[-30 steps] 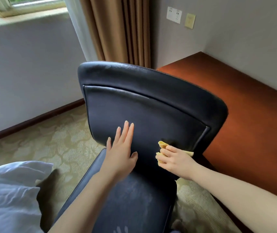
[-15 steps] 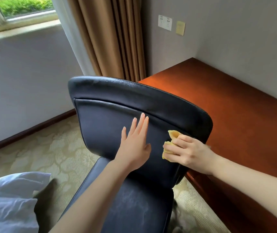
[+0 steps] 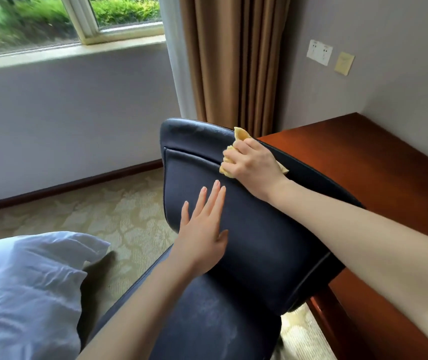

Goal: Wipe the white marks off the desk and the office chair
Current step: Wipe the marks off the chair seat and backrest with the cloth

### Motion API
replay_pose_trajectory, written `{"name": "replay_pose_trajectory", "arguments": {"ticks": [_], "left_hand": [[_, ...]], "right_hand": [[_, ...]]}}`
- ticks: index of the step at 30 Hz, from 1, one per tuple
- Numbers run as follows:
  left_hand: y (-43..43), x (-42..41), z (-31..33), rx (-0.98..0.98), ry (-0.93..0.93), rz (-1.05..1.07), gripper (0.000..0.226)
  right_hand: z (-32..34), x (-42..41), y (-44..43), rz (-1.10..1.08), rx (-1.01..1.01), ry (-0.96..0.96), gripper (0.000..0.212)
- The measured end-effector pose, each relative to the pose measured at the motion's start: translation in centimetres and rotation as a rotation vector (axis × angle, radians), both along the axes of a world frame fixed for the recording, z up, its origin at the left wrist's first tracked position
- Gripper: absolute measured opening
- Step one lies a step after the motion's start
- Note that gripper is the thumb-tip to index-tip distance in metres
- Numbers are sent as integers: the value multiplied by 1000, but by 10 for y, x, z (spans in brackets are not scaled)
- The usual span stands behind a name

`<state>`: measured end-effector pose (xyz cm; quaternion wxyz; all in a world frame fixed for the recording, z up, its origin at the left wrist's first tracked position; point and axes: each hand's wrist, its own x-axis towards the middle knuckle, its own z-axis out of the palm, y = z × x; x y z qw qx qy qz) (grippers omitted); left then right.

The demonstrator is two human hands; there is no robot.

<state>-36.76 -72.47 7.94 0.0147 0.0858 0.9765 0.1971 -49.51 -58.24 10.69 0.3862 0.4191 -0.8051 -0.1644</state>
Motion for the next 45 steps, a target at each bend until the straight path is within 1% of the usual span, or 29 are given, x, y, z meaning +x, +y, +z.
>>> {"name": "replay_pose_trajectory", "arguments": {"ticks": [4, 9, 12, 15, 17, 20, 22, 24, 26, 28, 30, 32, 34, 36, 37, 39, 45], "left_hand": [[-5, 5, 5, -32, 1, 28, 81], [2, 0, 11, -65, 22, 0, 80], [16, -10, 15, -42, 25, -46, 81], [33, -20, 19, -9, 24, -86, 80], [45, -25, 21, 5, 23, -113, 80], [60, -31, 23, 10, 23, -152, 77], [67, -34, 26, 7, 22, -167, 77], [73, -38, 29, 16, 21, -158, 77], [83, -43, 35, 46, 20, -141, 78], [92, -47, 40, 71, 21, -131, 78], [100, -50, 44, 67, 18, -138, 79], [107, -52, 47, 39, 23, -150, 83], [113, -54, 48, 2, 29, -159, 85], [117, -55, 47, -38, 15, -175, 85], [119, -55, 45, -56, 9, -174, 86], [124, -52, 41, -63, 22, -155, 87], [132, -42, 40, -59, 31, -169, 89]], "right_hand": [[10, -11, -19, -37, 74, -14, 19], [0, 5, 9, 6, 57, -13, 16], [-11, 25, 40, 38, 61, 8, 25], [-18, 50, 67, 42, 116, -13, 31], [-18, 68, 82, 19, 122, -39, 30], [-16, 92, 99, -27, 96, -128, 20], [-10, 106, 114, -52, 51, -185, 27], [0, 116, 130, -46, -34, -292, 34], [12, 120, 147, -37, -183, -420, 38], [21, 119, 159, -45, -409, -567, 44], [27, 114, 166, -84, -704, -704, 50], [27, 108, 168, -148, -944, -783, 46], [20, 104, 166, -194, -1097, -840, 39], [12, 103, 161, -230, -1234, -851, 33], [8, 103, 159, -240, -1286, -849, 31], [3, 104, 156, -254, -1327, -822, 32], [-2, 118, 154, -334, -1331, -735, 34]]}}
